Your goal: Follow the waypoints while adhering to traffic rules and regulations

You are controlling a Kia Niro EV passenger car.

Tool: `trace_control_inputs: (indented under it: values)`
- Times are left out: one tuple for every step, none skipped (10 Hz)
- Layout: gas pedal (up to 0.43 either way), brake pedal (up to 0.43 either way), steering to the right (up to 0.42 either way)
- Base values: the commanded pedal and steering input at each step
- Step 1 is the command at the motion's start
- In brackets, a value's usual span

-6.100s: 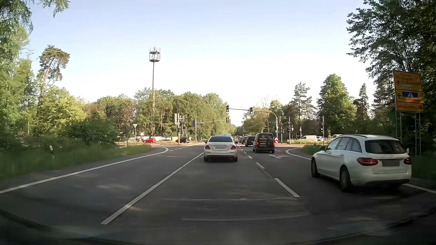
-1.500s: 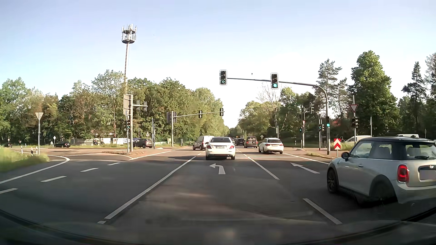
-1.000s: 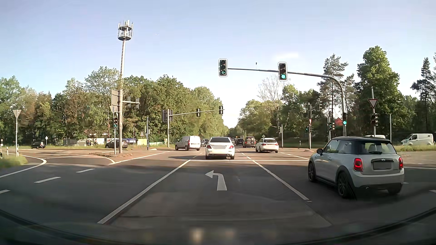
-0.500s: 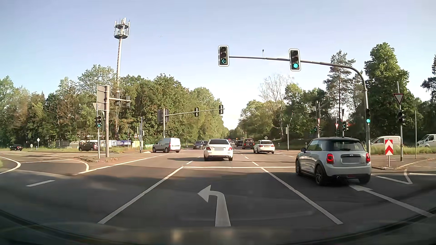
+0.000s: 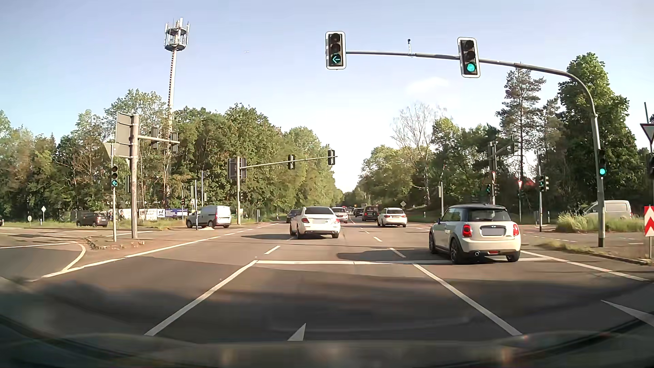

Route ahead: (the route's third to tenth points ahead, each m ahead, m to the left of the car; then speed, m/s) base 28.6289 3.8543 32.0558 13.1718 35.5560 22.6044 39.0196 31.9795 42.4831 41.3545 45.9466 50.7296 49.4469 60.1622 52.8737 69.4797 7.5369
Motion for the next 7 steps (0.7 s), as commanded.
trace_control_inputs:
  values:
    - [0.0, 0.0, 0.0]
    - [0.0, 0.0, 0.0]
    - [0.0, 0.0, 0.0]
    - [0.0, 0.0, 0.001]
    - [0.0, 0.0, 0.002]
    - [0.0, 0.0, 0.001]
    - [0.0, 0.0, 0.0]
